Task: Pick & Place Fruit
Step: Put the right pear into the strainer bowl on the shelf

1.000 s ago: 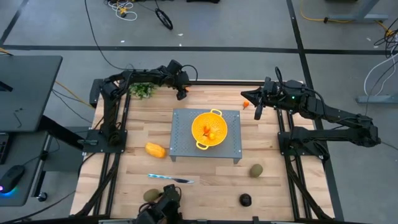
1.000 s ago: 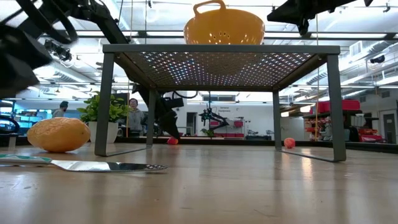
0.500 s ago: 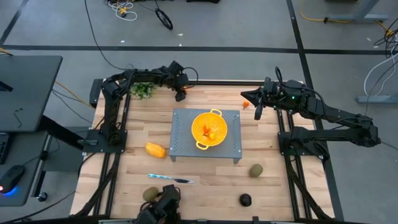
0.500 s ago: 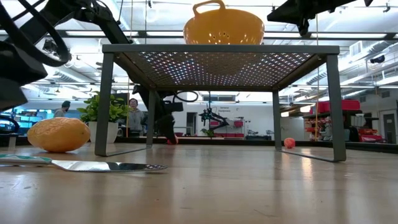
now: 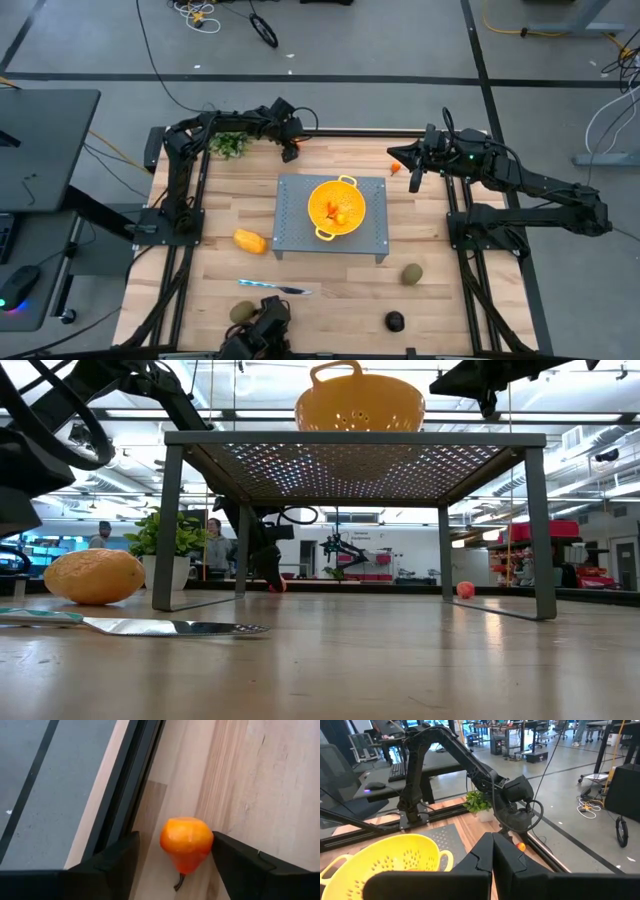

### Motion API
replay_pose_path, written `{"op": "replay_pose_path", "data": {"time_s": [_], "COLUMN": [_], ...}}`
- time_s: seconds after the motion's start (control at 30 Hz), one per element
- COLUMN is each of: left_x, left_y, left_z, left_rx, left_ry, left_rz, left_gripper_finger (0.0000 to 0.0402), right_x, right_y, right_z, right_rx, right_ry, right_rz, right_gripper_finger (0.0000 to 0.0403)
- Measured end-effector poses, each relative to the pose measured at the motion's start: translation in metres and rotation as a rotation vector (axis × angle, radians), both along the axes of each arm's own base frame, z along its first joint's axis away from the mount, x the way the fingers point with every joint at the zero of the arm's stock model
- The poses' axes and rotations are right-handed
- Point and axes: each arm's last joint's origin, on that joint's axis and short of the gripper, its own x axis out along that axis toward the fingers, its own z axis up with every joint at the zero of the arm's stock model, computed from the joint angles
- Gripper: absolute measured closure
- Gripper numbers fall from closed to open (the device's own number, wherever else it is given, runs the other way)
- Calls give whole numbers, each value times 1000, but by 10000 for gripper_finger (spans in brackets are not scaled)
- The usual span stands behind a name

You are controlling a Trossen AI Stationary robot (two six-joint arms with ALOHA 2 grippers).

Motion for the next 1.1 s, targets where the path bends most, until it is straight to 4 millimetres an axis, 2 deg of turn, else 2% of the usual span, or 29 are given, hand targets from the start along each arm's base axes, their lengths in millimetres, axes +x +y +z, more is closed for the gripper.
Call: {"op": "replay_pose_path", "data": {"time_s": [0.53, 0.97, 1.1], "left_x": [0, 0, -1], "left_y": [0, 0, -2], "left_z": [0, 0, 7], "left_rx": [0, -2, -13], "left_ry": [-1, -2, -11], "left_rz": [0, 4, 25], "left_gripper_finger": [247, 260, 263], "right_x": [0, 0, 0], "right_y": [0, 0, 0], "right_z": [0, 0, 0], "right_rx": [0, 0, 0], "right_ry": [0, 0, -1], "right_rz": [0, 0, 0], "right_gripper_finger": [398, 398, 398]}}
